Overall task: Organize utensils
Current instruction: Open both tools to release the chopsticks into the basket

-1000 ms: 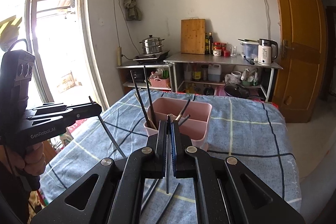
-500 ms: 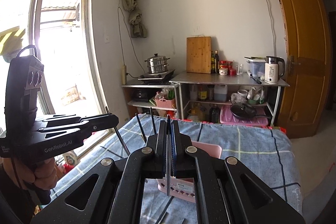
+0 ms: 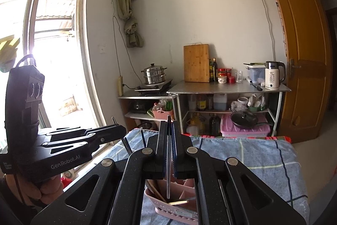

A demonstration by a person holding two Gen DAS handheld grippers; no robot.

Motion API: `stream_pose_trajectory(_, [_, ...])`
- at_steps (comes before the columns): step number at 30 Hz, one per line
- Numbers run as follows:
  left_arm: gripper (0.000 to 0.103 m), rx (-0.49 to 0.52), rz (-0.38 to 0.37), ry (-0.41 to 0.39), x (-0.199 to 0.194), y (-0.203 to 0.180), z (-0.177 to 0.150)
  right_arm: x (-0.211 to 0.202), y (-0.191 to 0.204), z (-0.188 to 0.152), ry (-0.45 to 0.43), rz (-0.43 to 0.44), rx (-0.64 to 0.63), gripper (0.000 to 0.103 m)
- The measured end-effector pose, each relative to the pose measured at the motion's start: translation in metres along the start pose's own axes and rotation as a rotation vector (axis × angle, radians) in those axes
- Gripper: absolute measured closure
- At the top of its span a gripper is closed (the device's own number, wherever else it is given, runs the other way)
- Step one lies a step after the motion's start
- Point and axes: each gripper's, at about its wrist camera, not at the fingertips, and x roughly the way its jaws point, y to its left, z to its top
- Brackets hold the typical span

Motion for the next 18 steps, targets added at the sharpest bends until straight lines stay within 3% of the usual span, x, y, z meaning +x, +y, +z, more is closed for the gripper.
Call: stream_pose_trajectory(18, [0.099,-0.03,-0.012,0.126,0.038,0.01,-0.044,0.037,-0.007,-0.036,0.14,-0.026,-0.011,0.099])
